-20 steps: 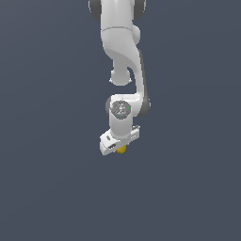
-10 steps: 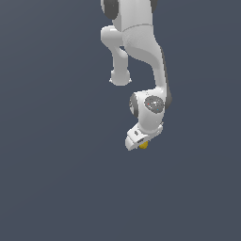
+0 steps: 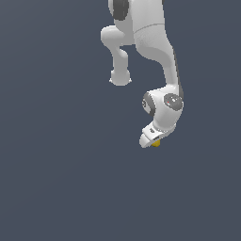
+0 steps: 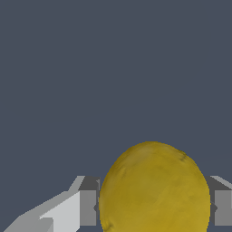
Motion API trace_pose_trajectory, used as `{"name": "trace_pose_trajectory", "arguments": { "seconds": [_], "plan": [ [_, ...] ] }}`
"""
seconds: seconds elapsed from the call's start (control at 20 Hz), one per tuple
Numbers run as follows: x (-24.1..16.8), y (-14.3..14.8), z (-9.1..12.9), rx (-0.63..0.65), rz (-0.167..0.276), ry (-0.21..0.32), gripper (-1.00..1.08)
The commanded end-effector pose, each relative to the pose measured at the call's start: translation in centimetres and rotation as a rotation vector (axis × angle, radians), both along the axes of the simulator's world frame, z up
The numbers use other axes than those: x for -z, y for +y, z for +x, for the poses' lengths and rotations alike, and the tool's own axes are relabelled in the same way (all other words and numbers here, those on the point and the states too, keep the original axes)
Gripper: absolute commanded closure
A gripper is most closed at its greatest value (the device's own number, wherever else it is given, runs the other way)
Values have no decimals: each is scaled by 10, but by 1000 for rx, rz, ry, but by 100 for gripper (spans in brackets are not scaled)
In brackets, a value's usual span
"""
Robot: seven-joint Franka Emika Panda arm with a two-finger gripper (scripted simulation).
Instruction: Pick up the object and move it to a goal position.
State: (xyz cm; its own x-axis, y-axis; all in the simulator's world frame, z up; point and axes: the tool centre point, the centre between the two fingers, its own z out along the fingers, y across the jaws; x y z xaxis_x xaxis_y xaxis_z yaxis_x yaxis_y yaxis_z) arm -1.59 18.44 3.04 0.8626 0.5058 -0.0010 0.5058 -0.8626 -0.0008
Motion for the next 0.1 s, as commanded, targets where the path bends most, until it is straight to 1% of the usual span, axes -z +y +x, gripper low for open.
{"name": "trace_pose_trajectory", "arguments": {
  "seconds": [0.0, 0.05],
  "plan": [
    [-1, 5, 0, 2, 0, -1, 108],
    [-1, 5, 0, 2, 0, -1, 108]
  ]
}}
